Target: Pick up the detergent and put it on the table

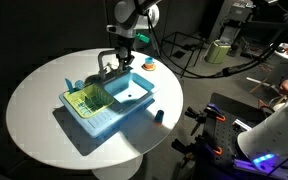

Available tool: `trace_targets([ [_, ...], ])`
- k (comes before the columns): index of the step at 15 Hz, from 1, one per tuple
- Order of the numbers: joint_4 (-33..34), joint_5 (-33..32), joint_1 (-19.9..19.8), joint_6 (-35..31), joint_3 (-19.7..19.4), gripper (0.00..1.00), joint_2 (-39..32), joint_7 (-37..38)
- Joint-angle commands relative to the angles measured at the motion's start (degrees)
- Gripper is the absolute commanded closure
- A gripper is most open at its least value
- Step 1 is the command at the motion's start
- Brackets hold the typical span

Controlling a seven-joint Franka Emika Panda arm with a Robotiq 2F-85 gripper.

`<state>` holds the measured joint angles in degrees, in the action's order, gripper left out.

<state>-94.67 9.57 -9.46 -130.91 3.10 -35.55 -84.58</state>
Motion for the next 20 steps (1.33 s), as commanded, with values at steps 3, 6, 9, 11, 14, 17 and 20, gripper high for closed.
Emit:
trace_targets([
  [3,-0.18,-0.84,-0.37,0.15,1.48,0.92,1.61,0.27],
  [6,-0.43,-0.69,-0.22,-0.05,1.72,0.92,2.54,0.56],
  [9,-1.02,-0.36,-0.1,-0.12,1.79,0.92,4.13,1.2],
  [11,-1.57,-0.2,0.05,-0.34,1.77,0.92,5.39,1.62],
  [14,-2.15,-0.09,0.2,-0.77,1.71,0.92,7.04,2.0],
  [17,-2.91,0.05,0.39,-1.4,1.4,0.92,8.76,3.27],
  [20,-4.11,0.54,0.32,-1.68,1.25,0.92,10.54,5.35],
])
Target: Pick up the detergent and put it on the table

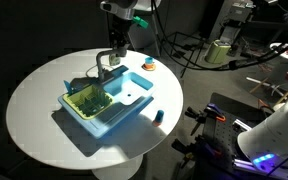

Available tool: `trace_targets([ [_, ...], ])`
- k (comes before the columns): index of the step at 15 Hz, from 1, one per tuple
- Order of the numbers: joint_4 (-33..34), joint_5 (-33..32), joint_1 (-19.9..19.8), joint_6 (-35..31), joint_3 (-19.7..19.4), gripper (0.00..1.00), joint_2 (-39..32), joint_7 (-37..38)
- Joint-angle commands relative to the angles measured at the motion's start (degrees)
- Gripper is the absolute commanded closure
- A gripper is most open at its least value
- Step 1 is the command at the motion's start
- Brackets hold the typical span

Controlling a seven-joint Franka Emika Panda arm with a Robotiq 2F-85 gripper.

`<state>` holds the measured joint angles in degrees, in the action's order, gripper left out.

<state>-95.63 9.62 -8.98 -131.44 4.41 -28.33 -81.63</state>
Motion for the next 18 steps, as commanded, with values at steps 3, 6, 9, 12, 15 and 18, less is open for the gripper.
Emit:
trace_targets([
  [3,-5.06,0.93,-0.26,-1.79,-0.39,0.92,5.34,5.61],
  [6,-7.33,1.01,-0.37,-2.83,-0.86,0.92,7.65,8.59],
  [9,-9.23,1.23,-0.68,-3.19,-1.31,0.92,9.68,10.64],
  [12,-10.84,1.7,-1.04,-2.97,-2.01,0.92,11.25,11.92],
  [15,-13.01,2.48,-1.55,-3.07,-3.0,0.92,12.8,12.53],
  [18,-15.5,3.55,-2.2,-3.4,-3.94,0.92,14.21,12.81],
])
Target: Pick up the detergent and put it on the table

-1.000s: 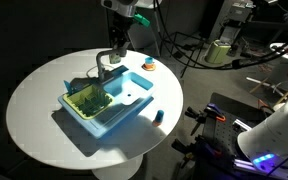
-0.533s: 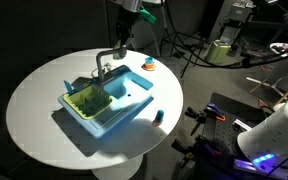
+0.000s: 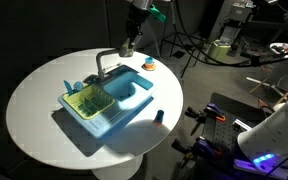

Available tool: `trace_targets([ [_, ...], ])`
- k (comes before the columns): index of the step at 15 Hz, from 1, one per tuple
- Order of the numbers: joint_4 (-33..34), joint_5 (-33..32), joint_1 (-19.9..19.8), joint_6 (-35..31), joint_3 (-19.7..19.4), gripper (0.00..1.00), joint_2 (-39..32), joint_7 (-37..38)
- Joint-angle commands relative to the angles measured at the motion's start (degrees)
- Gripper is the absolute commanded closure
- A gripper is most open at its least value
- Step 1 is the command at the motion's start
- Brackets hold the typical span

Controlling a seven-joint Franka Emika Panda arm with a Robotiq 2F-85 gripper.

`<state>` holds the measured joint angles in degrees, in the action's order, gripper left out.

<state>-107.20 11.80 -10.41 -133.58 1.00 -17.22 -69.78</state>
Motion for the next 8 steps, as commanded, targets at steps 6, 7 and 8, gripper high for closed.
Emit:
trace_targets([
  [6,-9.51,3.36,-1.52,-2.48,-2.3,0.92,6.03,1.08],
  [7,-10.59,3.76,-1.57,-2.91,-2.57,0.92,6.57,1.07],
  [8,-11.53,4.15,-1.64,-3.28,-2.77,0.92,7.06,0.99],
])
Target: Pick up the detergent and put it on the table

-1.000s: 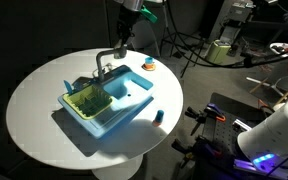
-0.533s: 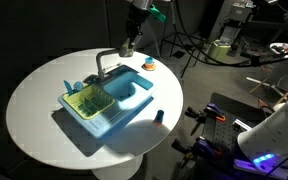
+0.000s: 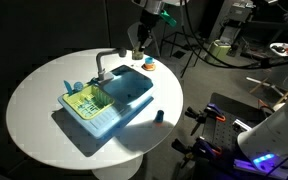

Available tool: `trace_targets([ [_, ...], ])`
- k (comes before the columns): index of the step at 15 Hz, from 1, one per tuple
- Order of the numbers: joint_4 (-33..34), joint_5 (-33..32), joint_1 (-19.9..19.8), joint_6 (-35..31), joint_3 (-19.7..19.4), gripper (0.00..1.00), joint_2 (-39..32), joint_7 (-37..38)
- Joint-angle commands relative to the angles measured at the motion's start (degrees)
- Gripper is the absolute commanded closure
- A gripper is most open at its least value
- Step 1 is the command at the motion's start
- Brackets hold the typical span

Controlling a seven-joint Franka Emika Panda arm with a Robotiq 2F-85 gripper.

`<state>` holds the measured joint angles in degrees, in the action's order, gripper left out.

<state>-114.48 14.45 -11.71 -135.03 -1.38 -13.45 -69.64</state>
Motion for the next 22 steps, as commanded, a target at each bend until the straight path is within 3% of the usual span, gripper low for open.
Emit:
trace_targets([
  [1,-4.97,1.87,-0.35,-2.23,-0.6,0.92,3.53,0.93],
  [7,-9.4,4.18,-0.79,-3.21,-2.44,0.92,5.37,1.25],
  [22,-13.48,2.17,-1.66,-4.63,-6.2,0.92,3.44,6.57],
])
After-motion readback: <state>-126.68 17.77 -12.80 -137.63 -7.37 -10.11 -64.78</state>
